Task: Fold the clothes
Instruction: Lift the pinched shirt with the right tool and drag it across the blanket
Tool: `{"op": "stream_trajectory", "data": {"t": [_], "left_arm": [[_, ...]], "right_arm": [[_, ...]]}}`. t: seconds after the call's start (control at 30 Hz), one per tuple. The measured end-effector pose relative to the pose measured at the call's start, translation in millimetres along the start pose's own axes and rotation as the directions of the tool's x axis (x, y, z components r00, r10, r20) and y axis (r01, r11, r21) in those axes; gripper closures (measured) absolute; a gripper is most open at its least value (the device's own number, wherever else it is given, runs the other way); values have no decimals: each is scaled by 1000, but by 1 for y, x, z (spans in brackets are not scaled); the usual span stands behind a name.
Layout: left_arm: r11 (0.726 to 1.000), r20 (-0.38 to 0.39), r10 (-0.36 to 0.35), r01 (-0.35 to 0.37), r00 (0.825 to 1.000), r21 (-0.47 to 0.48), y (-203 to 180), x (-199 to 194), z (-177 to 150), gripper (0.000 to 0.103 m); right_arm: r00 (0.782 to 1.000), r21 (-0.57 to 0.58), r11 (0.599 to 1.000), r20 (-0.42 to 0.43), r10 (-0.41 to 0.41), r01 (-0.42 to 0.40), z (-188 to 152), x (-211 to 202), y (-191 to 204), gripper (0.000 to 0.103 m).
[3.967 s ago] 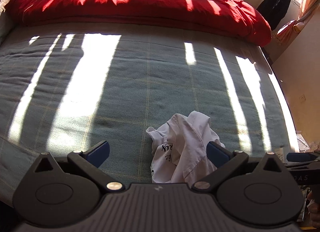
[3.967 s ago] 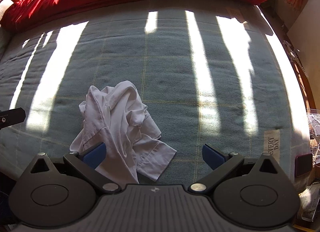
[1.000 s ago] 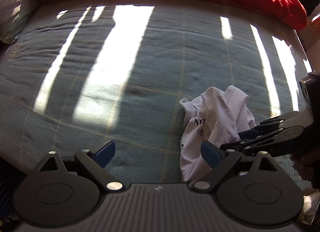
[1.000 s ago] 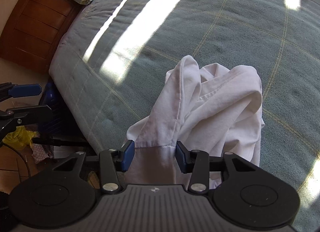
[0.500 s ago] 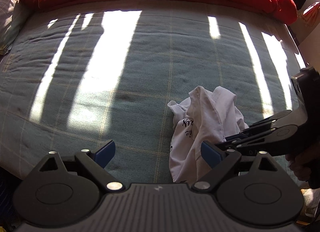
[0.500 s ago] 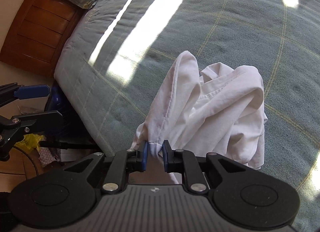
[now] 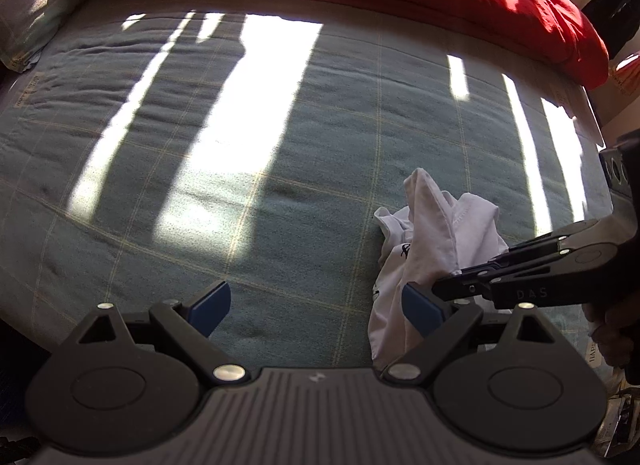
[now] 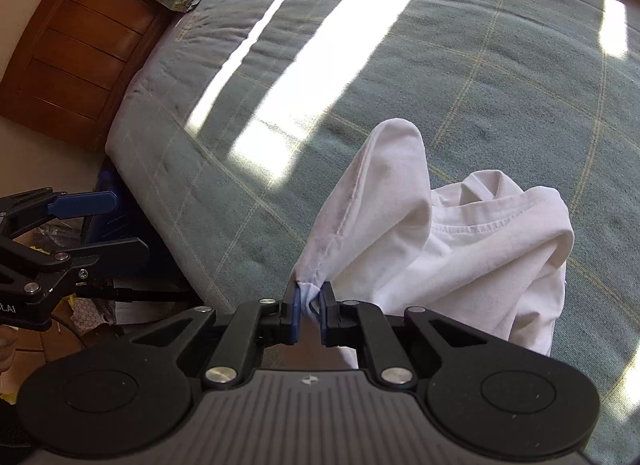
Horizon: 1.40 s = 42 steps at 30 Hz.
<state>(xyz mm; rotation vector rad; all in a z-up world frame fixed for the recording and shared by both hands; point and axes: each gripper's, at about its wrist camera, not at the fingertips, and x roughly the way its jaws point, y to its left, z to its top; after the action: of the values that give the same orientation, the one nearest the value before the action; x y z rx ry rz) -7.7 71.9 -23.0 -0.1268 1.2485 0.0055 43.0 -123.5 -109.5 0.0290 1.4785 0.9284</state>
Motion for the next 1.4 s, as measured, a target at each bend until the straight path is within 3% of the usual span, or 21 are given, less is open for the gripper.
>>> {"op": "stream_trajectory", "data": {"t": [0.3,0.5,0.7,1.07,1.4], "left_arm": [[1000,0,-8,8,1000,-6,49,6,1,11],[999,-25,-29,29,999,28,66,18,5,11],[980,-72,-94,105,993,169,41,38,16,11],[884,-133,-194,233,972,406,-34,55,23,11],[839,-173,-163,228,971,494,-66,58,20,11]], "right_arm": [[996,-51,996,-42,-73,71,20,12,40,93],[983,-36,985,-60,-172,170,16,1,33,93],[967,1,969,-67,-247,248,2,-16,20,93],[937,91,934,-86,-338,345,-44,-38,1,93],[920,162,906,-75,-384,392,-81,-51,-27,93]]}}
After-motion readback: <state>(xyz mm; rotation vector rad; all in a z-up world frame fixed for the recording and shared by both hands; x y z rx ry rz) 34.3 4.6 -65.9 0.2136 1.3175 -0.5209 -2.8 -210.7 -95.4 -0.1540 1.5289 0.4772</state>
